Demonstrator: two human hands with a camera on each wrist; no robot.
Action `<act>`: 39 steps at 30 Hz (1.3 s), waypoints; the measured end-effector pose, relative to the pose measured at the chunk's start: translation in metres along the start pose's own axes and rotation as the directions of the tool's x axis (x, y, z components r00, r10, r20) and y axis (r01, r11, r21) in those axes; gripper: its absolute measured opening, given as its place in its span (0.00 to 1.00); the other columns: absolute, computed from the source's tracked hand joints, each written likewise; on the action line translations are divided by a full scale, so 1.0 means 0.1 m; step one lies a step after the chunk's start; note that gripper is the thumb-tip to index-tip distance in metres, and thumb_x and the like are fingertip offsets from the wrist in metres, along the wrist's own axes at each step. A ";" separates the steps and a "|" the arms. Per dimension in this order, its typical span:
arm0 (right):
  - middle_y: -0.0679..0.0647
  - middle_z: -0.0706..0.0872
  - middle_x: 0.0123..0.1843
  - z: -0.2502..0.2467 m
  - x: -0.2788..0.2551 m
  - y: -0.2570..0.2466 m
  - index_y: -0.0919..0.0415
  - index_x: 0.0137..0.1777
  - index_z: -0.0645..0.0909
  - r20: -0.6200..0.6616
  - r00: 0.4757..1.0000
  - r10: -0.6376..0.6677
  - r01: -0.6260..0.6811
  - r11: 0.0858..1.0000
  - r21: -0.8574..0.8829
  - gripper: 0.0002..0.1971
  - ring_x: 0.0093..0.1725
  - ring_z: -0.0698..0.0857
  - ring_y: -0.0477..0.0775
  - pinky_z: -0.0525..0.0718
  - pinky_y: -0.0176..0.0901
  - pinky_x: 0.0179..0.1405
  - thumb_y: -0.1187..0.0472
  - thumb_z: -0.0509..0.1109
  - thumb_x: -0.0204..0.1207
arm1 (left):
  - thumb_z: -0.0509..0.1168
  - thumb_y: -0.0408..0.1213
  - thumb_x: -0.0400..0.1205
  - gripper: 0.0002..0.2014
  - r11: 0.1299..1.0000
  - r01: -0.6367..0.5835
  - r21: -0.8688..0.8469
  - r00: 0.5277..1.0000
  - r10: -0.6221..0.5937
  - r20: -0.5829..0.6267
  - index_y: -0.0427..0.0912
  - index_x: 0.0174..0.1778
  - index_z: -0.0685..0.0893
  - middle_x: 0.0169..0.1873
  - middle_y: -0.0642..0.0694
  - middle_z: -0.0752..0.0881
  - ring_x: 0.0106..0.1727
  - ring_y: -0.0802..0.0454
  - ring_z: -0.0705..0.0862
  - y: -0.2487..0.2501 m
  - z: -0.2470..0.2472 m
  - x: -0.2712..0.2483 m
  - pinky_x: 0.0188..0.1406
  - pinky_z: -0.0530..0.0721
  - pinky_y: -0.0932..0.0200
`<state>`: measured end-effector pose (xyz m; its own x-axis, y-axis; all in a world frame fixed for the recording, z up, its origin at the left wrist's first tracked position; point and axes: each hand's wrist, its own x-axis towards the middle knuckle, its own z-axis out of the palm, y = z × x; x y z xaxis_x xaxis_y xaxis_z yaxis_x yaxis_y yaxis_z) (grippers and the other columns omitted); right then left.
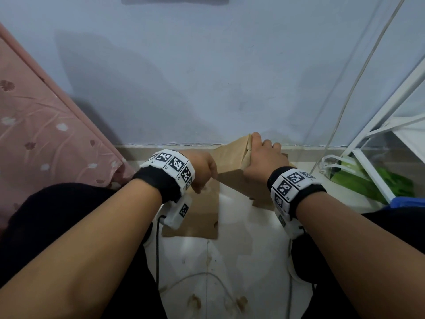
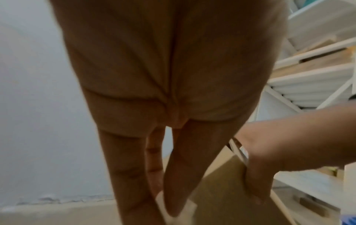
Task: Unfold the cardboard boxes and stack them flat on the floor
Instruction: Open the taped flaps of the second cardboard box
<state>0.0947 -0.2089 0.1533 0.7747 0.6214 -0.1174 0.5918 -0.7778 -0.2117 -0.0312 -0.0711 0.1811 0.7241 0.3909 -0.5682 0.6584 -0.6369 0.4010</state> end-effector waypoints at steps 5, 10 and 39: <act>0.61 0.71 0.71 0.00 0.00 0.01 0.53 0.84 0.48 0.009 1.000 -0.004 0.004 1.000 0.003 0.45 0.74 0.67 0.67 0.71 0.54 0.50 0.59 0.68 0.70 | 0.67 0.19 0.77 0.18 0.989 -0.080 0.124 0.988 0.096 -0.121 0.48 0.48 0.91 0.52 0.44 0.92 0.48 0.46 0.91 0.00 -0.05 -0.01 0.39 0.88 0.58; 0.61 0.72 0.70 0.02 0.01 0.02 0.53 0.83 0.49 -0.001 1.000 -0.007 0.007 1.000 0.000 0.41 0.74 0.68 0.67 0.72 0.54 0.50 0.59 0.67 0.72 | 0.72 0.24 0.76 0.11 0.991 -0.112 0.069 0.933 0.129 -0.335 0.44 0.47 0.90 0.47 0.47 0.89 0.54 0.45 0.89 0.03 -0.13 0.01 0.46 0.83 0.58; 0.60 0.73 0.68 0.02 -0.01 0.02 0.52 0.79 0.52 0.025 1.000 -0.009 0.010 0.999 -0.030 0.43 0.72 0.69 0.67 0.74 0.53 0.46 0.60 0.72 0.67 | 0.55 0.25 0.85 0.18 0.936 -0.325 -0.133 0.665 0.126 -0.737 0.33 0.66 0.86 0.62 0.34 0.87 0.62 0.41 0.85 0.02 -0.27 0.04 0.57 0.77 0.58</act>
<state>0.0945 -0.2107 0.1515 0.7632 0.6308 -0.1397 0.6061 -0.7740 -0.1834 -0.0212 -0.0530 0.1990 0.7151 0.6691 0.2022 0.4087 -0.6350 0.6556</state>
